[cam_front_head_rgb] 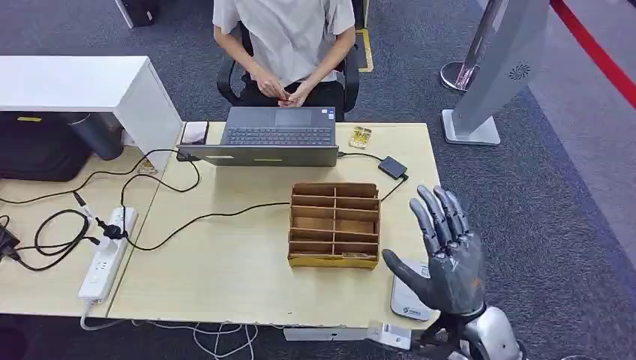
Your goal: Pass the card to the sensor for recognition and then transmit it.
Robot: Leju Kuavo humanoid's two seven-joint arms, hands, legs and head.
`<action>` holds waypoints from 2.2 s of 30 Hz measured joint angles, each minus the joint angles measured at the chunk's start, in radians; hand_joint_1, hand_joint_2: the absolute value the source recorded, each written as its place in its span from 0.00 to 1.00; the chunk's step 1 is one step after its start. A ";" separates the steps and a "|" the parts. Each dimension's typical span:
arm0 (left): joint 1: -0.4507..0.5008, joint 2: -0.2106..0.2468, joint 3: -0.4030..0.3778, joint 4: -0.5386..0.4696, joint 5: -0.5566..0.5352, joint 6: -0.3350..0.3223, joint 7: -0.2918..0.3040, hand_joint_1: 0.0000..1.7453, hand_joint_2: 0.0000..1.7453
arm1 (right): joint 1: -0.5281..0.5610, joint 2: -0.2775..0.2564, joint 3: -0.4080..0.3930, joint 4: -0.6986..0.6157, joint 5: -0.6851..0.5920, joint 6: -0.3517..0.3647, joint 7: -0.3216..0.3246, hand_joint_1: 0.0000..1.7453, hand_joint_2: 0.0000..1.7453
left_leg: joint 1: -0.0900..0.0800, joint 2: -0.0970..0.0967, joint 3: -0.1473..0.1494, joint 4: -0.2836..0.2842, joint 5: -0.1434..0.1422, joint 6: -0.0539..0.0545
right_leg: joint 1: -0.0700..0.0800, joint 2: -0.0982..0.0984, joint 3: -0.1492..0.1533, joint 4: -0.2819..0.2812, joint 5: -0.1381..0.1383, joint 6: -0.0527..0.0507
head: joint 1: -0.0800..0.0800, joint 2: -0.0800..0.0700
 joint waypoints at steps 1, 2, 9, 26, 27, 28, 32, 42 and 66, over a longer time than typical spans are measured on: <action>0.000 0.000 0.003 0.000 -0.002 0.000 0.001 0.00 1.00 | 0.019 -0.003 0.000 -0.005 0.013 0.003 0.007 0.00 1.00 | 0.000 0.000 0.000 0.000 0.000 0.000 | 0.000 0.000 0.000 0.000 0.000 0.000 | 0.000 0.000; 0.000 0.000 0.003 0.000 -0.003 -0.001 0.001 0.00 1.00 | 0.032 -0.007 0.001 -0.008 0.021 0.013 0.012 0.00 1.00 | 0.000 0.000 0.000 0.000 0.000 0.000 | 0.000 0.000 0.000 0.000 0.000 0.000 | 0.000 0.000; -0.001 0.000 0.003 0.000 -0.016 -0.007 0.003 0.00 1.00 | 0.036 -0.072 0.017 0.011 -0.002 0.230 0.075 0.00 1.00 | 0.000 0.000 0.000 0.000 0.000 0.000 | 0.000 0.000 0.001 0.000 0.000 0.000 | 0.000 0.000; -0.005 0.000 0.004 0.000 -0.025 -0.018 0.017 0.00 1.00 | -0.099 -0.094 0.143 0.173 -0.035 0.362 0.135 0.00 1.00 | 0.000 0.001 0.001 0.000 0.000 0.000 | 0.000 0.001 0.001 0.000 0.000 0.000 | 0.000 0.000; -0.005 0.000 0.004 0.000 -0.027 -0.019 0.018 0.00 1.00 | -0.106 -0.085 0.151 0.189 -0.036 0.361 0.136 0.00 1.00 | 0.000 0.001 0.001 0.000 0.000 0.000 | 0.000 0.001 0.001 0.000 0.000 0.000 | 0.000 0.000; -0.005 0.000 0.004 0.000 -0.027 -0.019 0.018 0.00 1.00 | -0.112 -0.077 0.158 0.202 -0.039 0.361 0.136 0.00 1.00 | 0.000 0.001 0.001 0.000 0.000 0.000 | 0.000 0.001 0.001 0.000 0.000 0.000 | 0.000 0.000; -0.005 0.000 0.004 0.000 -0.029 -0.019 0.018 0.00 1.00 | -0.133 -0.046 0.179 0.250 -0.045 0.357 0.136 0.00 1.00 | 0.000 0.001 0.001 0.001 0.000 0.000 | 0.000 0.001 0.001 0.000 0.000 0.000 | 0.000 0.000; -0.006 0.001 0.005 0.000 -0.030 -0.018 0.021 0.00 1.00 | -0.162 0.032 0.213 0.359 -0.074 0.322 0.136 0.00 1.00 | 0.000 0.000 0.001 0.000 0.000 0.000 | 0.000 0.000 0.001 0.000 0.000 0.000 | 0.000 0.000; -0.006 0.002 0.005 0.000 -0.035 -0.019 0.023 0.00 1.00 | -0.224 0.115 0.223 0.554 -0.093 0.272 0.153 0.00 1.00 | 0.000 0.000 0.001 0.001 0.000 0.000 | 0.000 0.001 0.001 0.000 0.000 0.000 | 0.000 0.000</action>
